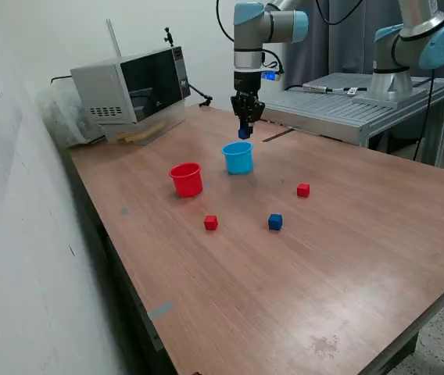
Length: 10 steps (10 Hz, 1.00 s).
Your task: Place red objects in the red bin, and blue objects in the blue bin.
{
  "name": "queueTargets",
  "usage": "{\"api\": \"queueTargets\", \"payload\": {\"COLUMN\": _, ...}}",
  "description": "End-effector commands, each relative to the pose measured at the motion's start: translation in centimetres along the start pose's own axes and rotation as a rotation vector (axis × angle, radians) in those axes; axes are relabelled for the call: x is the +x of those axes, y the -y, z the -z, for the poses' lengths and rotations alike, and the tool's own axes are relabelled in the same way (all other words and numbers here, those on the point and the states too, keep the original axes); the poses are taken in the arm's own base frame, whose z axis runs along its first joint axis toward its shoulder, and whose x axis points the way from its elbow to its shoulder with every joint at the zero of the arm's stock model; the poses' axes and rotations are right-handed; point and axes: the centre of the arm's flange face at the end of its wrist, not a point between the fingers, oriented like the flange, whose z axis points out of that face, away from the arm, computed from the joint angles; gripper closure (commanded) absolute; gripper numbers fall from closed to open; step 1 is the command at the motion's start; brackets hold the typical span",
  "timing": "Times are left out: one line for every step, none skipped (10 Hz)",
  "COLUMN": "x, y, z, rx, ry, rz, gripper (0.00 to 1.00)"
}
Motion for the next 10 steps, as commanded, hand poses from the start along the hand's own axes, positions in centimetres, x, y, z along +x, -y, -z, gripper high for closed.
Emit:
{"api": "queueTargets", "payload": {"x": -1.8, "y": 0.1, "z": -0.1, "rx": 0.001, "ry": 0.006, "rz": -0.029, "gripper": 1.0}}
{"api": "queueTargets", "payload": {"x": -1.8, "y": 0.1, "z": -0.1, "rx": -0.001, "ry": 0.007, "rz": -0.029, "gripper": 1.0}}
{"api": "queueTargets", "payload": {"x": -1.8, "y": 0.1, "z": -0.1, "rx": -0.001, "ry": 0.007, "rz": -0.029, "gripper": 1.0}}
{"api": "queueTargets", "payload": {"x": -1.8, "y": 0.1, "z": -0.1, "rx": -0.002, "ry": 0.007, "rz": -0.029, "gripper": 1.0}}
{"api": "queueTargets", "payload": {"x": -1.8, "y": 0.1, "z": -0.1, "rx": -0.002, "ry": 0.007, "rz": -0.029, "gripper": 1.0}}
{"api": "queueTargets", "payload": {"x": -1.8, "y": 0.1, "z": -0.1, "rx": -0.003, "ry": 0.009, "rz": -0.031, "gripper": 0.0}}
{"api": "queueTargets", "payload": {"x": -1.9, "y": 0.1, "z": 0.0, "rx": -0.006, "ry": 0.012, "rz": -0.032, "gripper": 0.0}}
{"api": "queueTargets", "payload": {"x": -2.2, "y": 0.1, "z": 0.0, "rx": -0.007, "ry": 0.013, "rz": -0.037, "gripper": 0.0}}
{"api": "queueTargets", "payload": {"x": -3.3, "y": 0.2, "z": -0.1, "rx": -0.006, "ry": 0.014, "rz": -0.055, "gripper": 0.0}}
{"api": "queueTargets", "payload": {"x": -3.4, "y": 0.2, "z": 0.0, "rx": -0.007, "ry": 0.015, "rz": -0.057, "gripper": 0.0}}
